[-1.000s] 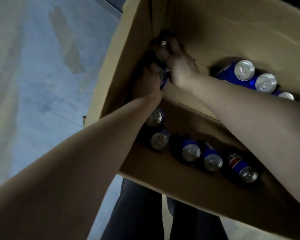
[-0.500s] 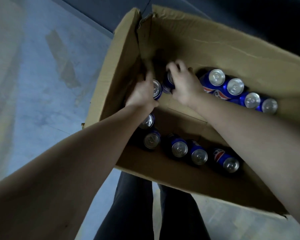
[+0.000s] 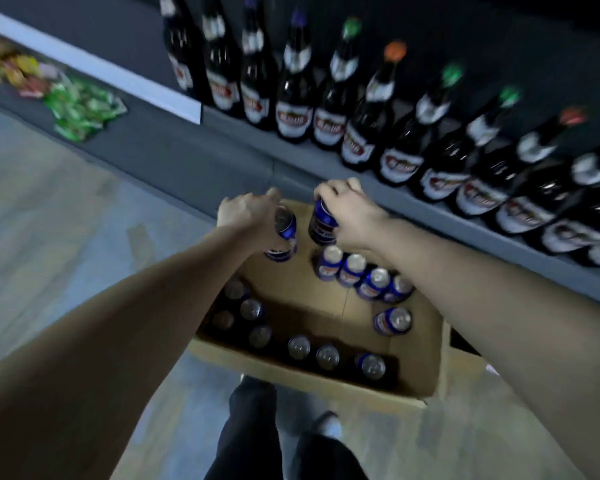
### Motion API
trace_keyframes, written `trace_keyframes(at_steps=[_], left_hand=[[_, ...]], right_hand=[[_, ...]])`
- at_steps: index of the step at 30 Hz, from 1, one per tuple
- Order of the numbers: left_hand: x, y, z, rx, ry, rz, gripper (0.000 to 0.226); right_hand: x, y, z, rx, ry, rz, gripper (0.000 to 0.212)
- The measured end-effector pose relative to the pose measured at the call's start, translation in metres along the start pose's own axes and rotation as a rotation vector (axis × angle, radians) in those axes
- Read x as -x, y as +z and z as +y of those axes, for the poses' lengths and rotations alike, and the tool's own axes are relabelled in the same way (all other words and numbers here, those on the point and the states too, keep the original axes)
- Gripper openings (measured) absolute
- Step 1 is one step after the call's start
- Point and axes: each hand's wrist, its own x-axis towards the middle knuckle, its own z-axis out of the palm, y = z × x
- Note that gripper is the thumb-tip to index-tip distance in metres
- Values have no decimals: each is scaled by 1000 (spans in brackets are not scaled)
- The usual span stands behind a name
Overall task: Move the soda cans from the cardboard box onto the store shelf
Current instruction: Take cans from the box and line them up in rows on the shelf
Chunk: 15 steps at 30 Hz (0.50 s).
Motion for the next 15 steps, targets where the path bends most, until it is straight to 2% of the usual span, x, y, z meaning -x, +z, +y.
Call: trace_keyframes(at_steps=[5, 9, 12, 15], left_hand=[[36, -111, 39, -40, 47, 63, 73], [64, -193, 74, -78, 115, 201, 67], [78, -248, 100, -63, 194, 273, 60], [90, -301, 127, -94, 291, 352, 62]], right_hand=[[63, -105, 11, 97, 31, 32, 64], [110, -188, 24, 175, 81, 66, 56], [145, -251, 30, 184, 120, 86, 58], [179, -306, 32, 217, 145, 136, 58]])
